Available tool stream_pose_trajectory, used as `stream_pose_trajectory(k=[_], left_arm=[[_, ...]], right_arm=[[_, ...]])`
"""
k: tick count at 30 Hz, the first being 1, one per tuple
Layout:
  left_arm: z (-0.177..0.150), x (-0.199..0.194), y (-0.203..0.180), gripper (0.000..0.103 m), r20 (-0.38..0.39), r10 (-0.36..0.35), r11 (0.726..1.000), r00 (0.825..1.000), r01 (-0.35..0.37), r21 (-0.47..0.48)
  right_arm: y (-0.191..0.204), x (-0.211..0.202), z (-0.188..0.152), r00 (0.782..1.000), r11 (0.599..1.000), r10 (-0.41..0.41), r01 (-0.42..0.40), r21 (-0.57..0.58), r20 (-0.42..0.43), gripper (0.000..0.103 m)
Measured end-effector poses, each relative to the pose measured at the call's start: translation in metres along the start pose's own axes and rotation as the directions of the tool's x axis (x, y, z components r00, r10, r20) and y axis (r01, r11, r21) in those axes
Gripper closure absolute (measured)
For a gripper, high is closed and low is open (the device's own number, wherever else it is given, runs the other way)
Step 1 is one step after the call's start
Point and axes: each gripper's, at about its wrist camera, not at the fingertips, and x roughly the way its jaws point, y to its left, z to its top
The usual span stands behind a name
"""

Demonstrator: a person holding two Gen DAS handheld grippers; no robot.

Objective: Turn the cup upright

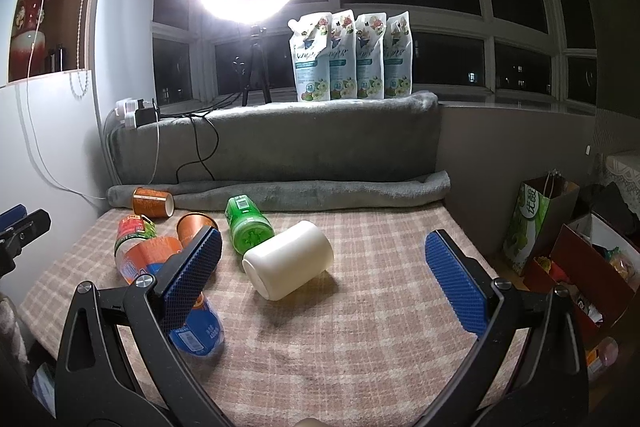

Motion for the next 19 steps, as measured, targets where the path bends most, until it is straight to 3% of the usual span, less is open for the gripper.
stream_pose_trajectory(k=[19], left_arm=[[-0.0011,-0.0001,0.0012,0.009,0.015,0.013,1.000,1.000,-0.013,0.018]], right_arm=[[0.0015,0.0020,-0.0021,1.000,1.000,0.008,-0.008,-0.010,-0.006,0.000]])
